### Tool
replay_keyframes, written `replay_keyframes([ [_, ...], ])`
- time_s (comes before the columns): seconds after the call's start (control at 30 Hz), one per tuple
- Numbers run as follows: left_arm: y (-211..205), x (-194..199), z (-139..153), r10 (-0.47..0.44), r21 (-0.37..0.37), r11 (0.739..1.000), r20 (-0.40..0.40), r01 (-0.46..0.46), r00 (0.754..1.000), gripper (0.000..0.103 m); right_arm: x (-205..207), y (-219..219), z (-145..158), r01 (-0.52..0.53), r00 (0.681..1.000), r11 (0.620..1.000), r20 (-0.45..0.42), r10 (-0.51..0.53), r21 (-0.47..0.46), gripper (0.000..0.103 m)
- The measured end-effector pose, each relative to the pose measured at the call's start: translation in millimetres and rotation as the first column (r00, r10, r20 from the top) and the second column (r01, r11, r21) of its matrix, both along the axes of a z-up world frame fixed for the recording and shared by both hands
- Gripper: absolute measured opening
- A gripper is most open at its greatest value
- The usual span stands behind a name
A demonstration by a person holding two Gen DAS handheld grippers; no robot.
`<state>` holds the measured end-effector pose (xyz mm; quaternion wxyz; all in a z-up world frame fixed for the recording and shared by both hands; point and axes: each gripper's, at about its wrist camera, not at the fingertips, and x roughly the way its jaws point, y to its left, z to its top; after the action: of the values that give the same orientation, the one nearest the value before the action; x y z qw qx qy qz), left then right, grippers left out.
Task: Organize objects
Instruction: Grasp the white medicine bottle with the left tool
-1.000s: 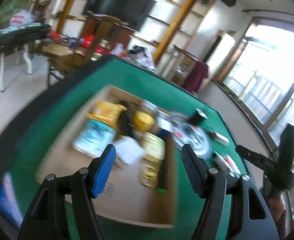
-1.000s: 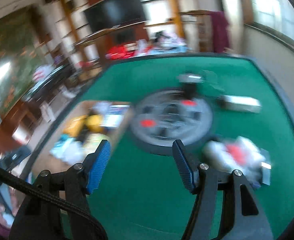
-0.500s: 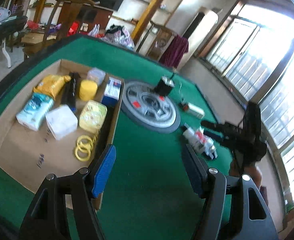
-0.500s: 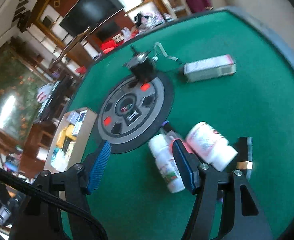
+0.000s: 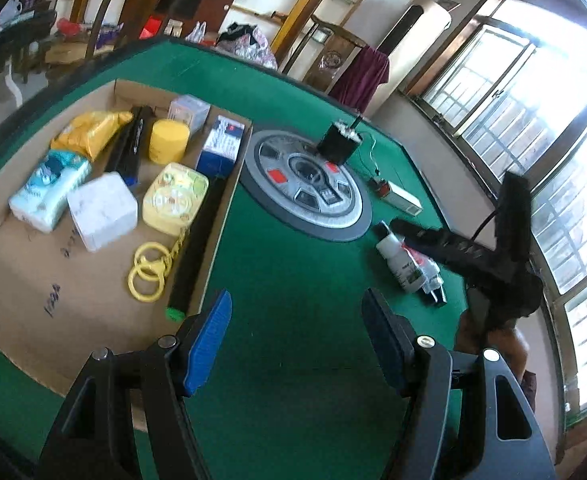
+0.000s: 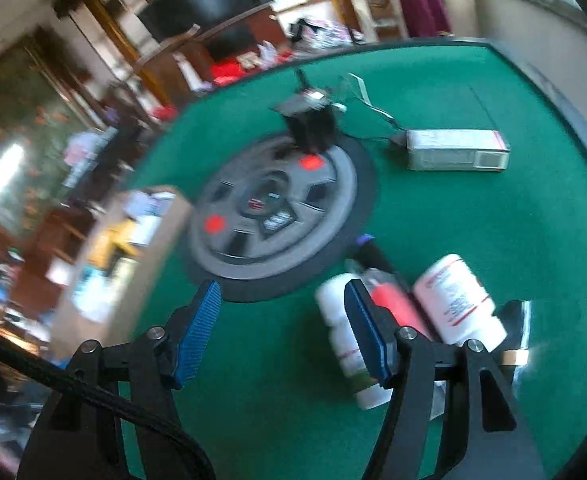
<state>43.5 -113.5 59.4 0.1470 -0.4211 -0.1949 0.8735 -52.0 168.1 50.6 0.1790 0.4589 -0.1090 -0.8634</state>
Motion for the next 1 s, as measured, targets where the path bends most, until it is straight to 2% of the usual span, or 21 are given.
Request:
replay_keyframes([
  [0.07, 2, 0, 1, 0.005, -0.046, 0.999, -0.022, -0.006, 1.000, 0.062, 1, 0, -4, 0.016, 1.000, 1.000, -0.011, -0.016, 0.017, 0.063],
  [0.13, 3, 1, -2, 0.001, -0.075, 0.997, -0.015, -0.002, 1.000, 0.062, -2, 0, -15, 0.008, 0.999, 1.000, 0.050, -0.008, 0.012, 0.063],
  [0.2, 3, 2, -8, -0.008, -0.070, 0.998, -0.003, 0.008, 1.000, 0.062, -3, 1, -27, -0.003, 0.994, 1.000, 0.111, 0.005, -0.024, 0.064],
  [0.23, 3, 2, -10, -0.008, -0.071, 0.997, 0.000, 0.008, 1.000, 0.062, 2, 0, -26, -0.001, 0.996, 1.000, 0.089, 0.002, -0.015, 0.064],
  [0.27, 4, 3, -12, -0.009, -0.073, 0.997, 0.003, 0.009, 1.000, 0.062, 4, -2, -27, -0.025, 0.993, 0.999, 0.116, 0.029, -0.033, 0.065],
  [0.3, 6, 3, -16, -0.016, -0.071, 0.997, 0.009, 0.016, 1.000, 0.062, 7, -2, -27, -0.057, 0.988, 0.992, 0.139, 0.073, -0.111, 0.066],
  [0.4, 16, 4, -20, -0.043, -0.080, 0.996, 0.025, 0.045, 0.999, 0.062, 15, 6, -29, -0.115, 0.977, 0.943, 0.137, 0.164, -0.313, 0.066],
  [0.53, 42, 5, -28, -0.116, -0.085, 0.989, 0.063, 0.121, 0.991, 0.062, 15, 28, -32, -0.078, 0.983, 0.920, 0.126, 0.136, -0.385, 0.066],
  [0.6, 55, 4, -29, -0.141, -0.100, 0.984, 0.059, 0.146, 0.988, 0.062, 13, 37, -41, -0.070, 0.976, 0.884, 0.152, 0.157, -0.463, 0.066],
  [0.7, 67, -3, -32, -0.144, -0.079, 0.985, 0.080, 0.151, 0.986, 0.062, 10, 40, -56, -0.049, 0.963, 0.823, 0.193, 0.190, -0.565, 0.068],
  [0.77, 72, -7, -33, -0.144, -0.084, 0.985, 0.085, 0.151, 0.986, 0.062, 9, 37, -65, -0.044, 0.944, 0.761, 0.223, 0.245, -0.647, 0.068],
  [0.87, 81, -7, -33, -0.159, -0.110, 0.980, 0.084, 0.167, 0.984, 0.062, 11, 32, -68, -0.066, 0.931, 0.699, 0.209, 0.301, -0.712, 0.068],
  [0.93, 88, -8, -33, -0.173, -0.112, 0.977, 0.088, 0.182, 0.981, 0.062, 12, 32, -66, -0.080, 0.934, 0.697, 0.190, 0.301, -0.712, 0.070],
  [1.0, 93, -10, -32, -0.189, -0.103, 0.975, 0.079, 0.197, 0.979, 0.062, 12, 34, -67, -0.063, 0.943, 0.745, 0.204, 0.262, -0.664, 0.071],
])
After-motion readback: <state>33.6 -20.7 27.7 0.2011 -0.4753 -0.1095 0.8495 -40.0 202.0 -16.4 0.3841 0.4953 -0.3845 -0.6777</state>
